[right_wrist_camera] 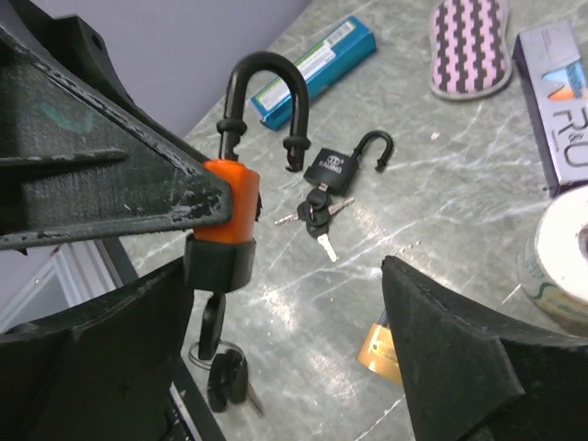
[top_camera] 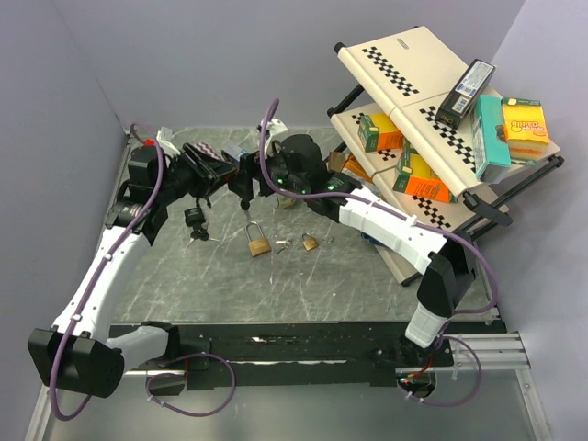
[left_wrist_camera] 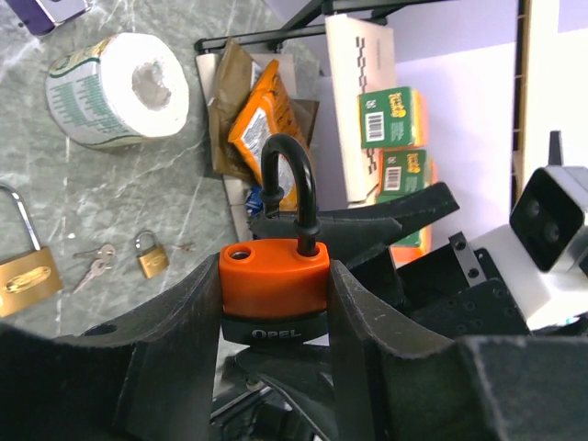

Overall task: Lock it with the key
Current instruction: Lock the lock.

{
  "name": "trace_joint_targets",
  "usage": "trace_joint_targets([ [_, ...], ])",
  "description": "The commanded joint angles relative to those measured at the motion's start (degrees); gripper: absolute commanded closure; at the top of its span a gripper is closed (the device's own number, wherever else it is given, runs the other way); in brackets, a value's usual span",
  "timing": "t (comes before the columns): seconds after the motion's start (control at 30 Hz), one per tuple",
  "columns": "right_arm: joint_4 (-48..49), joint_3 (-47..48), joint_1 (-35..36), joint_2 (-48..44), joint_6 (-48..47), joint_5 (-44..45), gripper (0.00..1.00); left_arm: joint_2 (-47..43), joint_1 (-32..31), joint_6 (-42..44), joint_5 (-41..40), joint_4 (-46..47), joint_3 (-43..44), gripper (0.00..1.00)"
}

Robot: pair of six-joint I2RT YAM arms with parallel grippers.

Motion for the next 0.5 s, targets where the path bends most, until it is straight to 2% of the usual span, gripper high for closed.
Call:
trace_joint_targets([
  [0.0,2.87,4.22,0.48,1.66,-0.61,3.98,0.18,-2.76,-0.29,-4.01,1.01,5.48,-0.57,0.99],
  [0.37,5.59,5.10,0.56,3.33,0.35,1.34,0.39,-3.56,-0.29,-6.47,3.20,6.79,-2.42,0.99],
  [0.47,5.94,5.10,0.56,3.51,0.26,-0.15,0.54,-3.38,-0.29,-7.43,3.82,7.06,-2.85,0.99],
])
